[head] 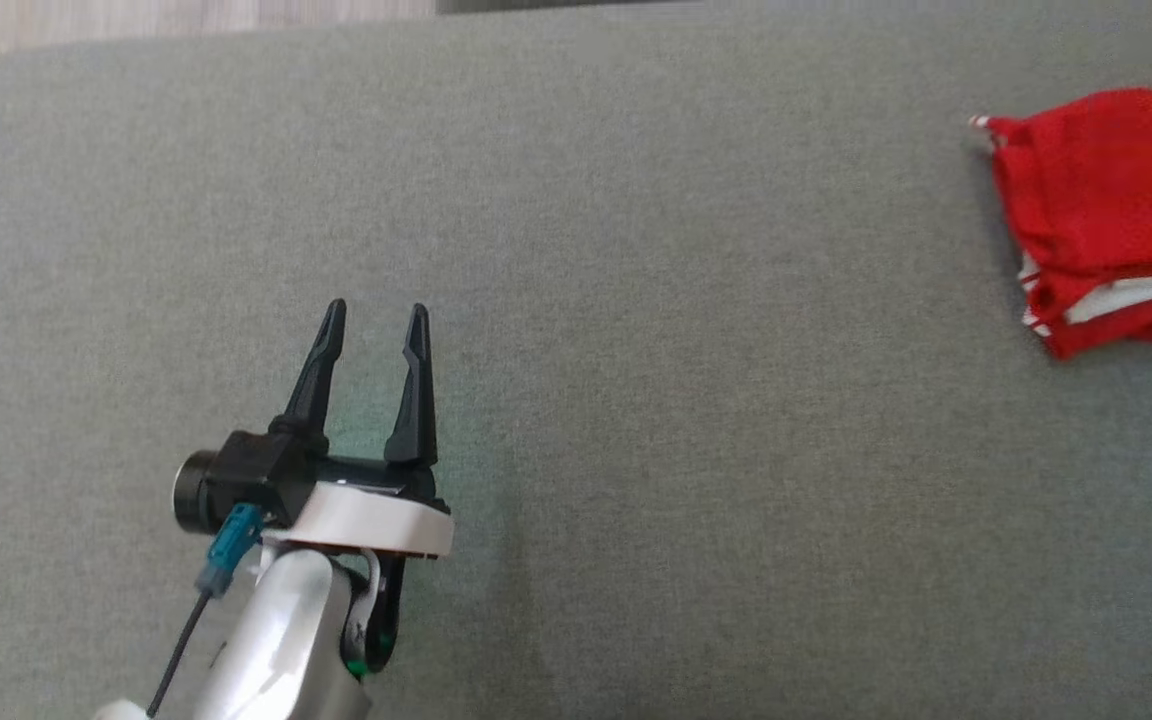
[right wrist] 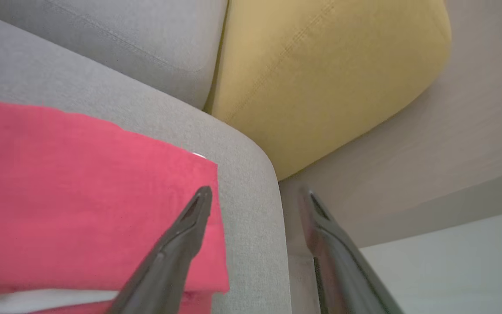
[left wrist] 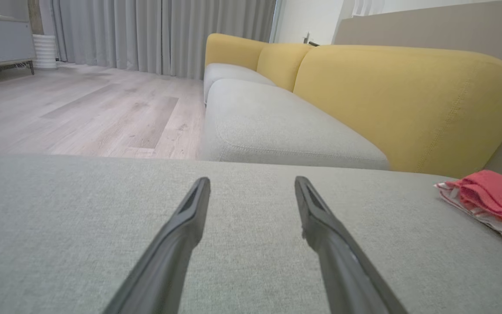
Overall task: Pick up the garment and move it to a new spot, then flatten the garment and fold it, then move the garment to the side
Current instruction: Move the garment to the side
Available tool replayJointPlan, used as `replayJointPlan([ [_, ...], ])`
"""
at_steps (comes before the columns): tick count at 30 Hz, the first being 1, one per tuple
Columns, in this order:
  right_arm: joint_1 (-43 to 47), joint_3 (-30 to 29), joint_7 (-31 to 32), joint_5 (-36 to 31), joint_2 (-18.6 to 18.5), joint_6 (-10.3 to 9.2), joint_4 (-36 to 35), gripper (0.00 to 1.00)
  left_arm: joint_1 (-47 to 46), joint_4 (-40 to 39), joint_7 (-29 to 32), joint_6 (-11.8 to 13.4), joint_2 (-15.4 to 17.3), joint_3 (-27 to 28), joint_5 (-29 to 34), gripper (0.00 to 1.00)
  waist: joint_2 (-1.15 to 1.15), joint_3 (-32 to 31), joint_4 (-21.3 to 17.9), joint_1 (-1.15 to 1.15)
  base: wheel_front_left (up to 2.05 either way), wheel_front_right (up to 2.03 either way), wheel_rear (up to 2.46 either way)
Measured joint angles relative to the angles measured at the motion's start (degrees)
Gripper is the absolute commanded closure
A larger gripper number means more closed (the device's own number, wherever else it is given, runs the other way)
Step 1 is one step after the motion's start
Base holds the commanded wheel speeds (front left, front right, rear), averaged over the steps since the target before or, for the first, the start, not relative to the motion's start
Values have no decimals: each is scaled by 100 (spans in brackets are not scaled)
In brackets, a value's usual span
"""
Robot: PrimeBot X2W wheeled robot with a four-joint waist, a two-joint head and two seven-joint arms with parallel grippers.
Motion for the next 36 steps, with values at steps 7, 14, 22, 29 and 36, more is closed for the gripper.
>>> replayJointPlan([
  [7, 373, -407, -127, -94, 861, 0, -927, 0, 203, -10, 0, 18, -1, 202, -47, 0, 0, -572, -90, -1, 0, 0, 0],
  [14, 966, -747, -817, 335, 2036, 0, -1928, 0, 532, -147, 0, 57, 1, 455, 97, 0, 0, -1109, -142, -1, 0, 0, 0],
  [22, 2148, -1270, -1529, 1161, 3362, -1, -2791, 0, 890, -263, 0, 60, 8, 593, 176, 0, 0, -1486, -81, -2, 0, 0, 0],
  [29, 3323, -1399, -2167, 1493, 3789, -1, -3015, 0, 1128, -266, 0, 254, 14, 721, 268, 0, 0, -1551, 48, 0, 0, 0, 0],
  [36, 4111, -1262, -2363, 1627, 3815, -1, -3020, 0, 1323, -337, 0, 247, 14, 755, 355, 0, 0, -1564, 71, 0, 0, 0, 0],
])
